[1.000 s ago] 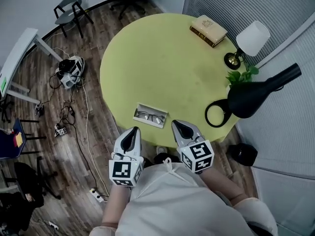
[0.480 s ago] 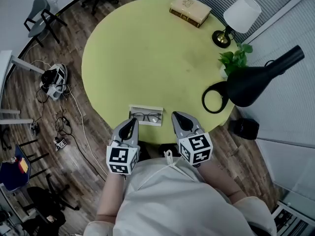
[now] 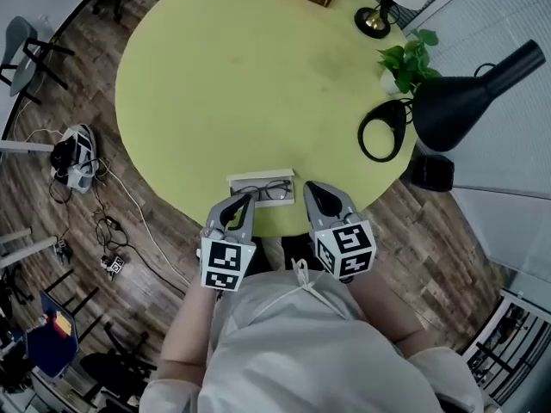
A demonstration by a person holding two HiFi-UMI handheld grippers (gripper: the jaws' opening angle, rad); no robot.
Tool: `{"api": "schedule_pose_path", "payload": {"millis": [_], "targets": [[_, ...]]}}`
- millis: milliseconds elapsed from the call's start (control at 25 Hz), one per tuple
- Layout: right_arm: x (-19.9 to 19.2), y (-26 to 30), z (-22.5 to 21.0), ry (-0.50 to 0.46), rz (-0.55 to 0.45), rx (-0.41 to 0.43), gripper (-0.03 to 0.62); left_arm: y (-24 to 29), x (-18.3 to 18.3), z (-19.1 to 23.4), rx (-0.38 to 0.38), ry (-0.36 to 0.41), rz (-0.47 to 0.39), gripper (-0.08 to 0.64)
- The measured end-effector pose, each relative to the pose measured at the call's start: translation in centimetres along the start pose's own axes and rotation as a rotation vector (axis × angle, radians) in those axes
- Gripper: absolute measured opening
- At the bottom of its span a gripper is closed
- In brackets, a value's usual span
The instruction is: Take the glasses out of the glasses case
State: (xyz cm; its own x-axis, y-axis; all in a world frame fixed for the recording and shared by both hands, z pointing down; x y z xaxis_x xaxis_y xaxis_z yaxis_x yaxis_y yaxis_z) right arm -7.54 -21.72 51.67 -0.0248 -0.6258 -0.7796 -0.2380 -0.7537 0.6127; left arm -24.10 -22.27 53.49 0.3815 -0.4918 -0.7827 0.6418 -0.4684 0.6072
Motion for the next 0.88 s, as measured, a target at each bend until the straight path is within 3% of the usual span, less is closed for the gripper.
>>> {"api": "schedule_pose_path", "payload": {"millis": [160,360,680,880], "targets": [[-0.9,0.8,0.8,0.033,0.016,-0.027,0.0,2.4,-1.6,0.5,-0.082,0.143,0.134,0.008],[-1.6,1.6,0.5,0.049,0.016,-0.053,0.0,5.1,-2.5,0.6,-0.225,0.179,0.266,0.077],[-0.6,2.5,-0.9,0.068,-0.035,-0.059,0.0,8.1,-3.4,0.1,-0.332,0.373,0.413,0.08],[-0.1,2.6,-1.4,0.085,-0.036,-0.063,0.0,9.2,-3.5,-0.3,-0.369,0.45,0.469,0.063]]}}
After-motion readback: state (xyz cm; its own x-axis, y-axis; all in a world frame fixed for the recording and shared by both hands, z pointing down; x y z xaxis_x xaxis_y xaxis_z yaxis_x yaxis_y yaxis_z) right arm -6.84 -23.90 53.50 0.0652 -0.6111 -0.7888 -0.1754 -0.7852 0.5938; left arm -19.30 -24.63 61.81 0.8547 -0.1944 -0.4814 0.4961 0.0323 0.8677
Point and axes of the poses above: the fingertips, and each gripper's own axes: y forward along the fingers, z to its left, x out of its top, the point moved 5 cm from there along -y, backward along the fingers, and after that the axes turned 7 degrees about -x, right-handed, at the moved point
